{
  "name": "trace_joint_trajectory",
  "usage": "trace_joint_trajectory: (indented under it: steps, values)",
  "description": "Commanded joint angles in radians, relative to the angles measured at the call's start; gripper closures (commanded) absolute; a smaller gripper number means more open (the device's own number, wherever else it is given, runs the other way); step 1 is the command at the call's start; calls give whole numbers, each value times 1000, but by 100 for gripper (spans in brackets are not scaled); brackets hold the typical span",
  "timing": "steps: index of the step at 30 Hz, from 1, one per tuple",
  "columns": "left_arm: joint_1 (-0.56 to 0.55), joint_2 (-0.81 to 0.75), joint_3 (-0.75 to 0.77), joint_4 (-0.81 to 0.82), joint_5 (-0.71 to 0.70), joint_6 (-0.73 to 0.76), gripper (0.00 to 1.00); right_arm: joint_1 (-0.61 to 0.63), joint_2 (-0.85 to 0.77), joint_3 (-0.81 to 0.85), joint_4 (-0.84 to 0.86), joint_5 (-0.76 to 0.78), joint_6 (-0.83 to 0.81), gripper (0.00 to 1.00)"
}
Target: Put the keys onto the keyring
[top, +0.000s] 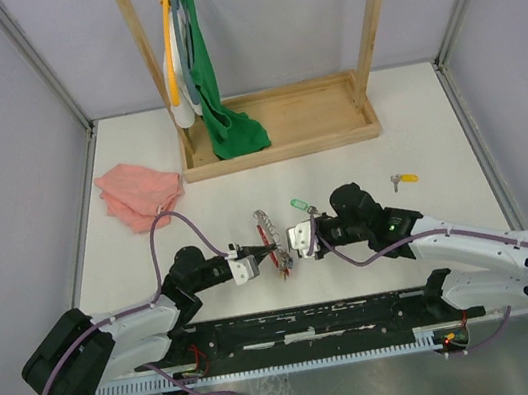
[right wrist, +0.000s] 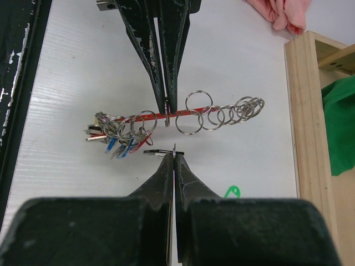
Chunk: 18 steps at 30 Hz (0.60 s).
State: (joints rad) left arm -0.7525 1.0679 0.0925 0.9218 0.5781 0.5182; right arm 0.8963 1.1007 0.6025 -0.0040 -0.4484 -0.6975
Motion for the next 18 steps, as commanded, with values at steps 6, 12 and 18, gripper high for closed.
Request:
trace_joint_trajectory:
  steps: [6,12,18]
  values:
    - [-1,-15,48,72,43,29,97,6,23,29,66,-30,-12,99]
    - [-1,-14,50,75,49,22,97,12,34,42,58,-46,-16,99]
    - [-1,-2,56,76,61,17,97,15,42,42,68,-41,-21,99]
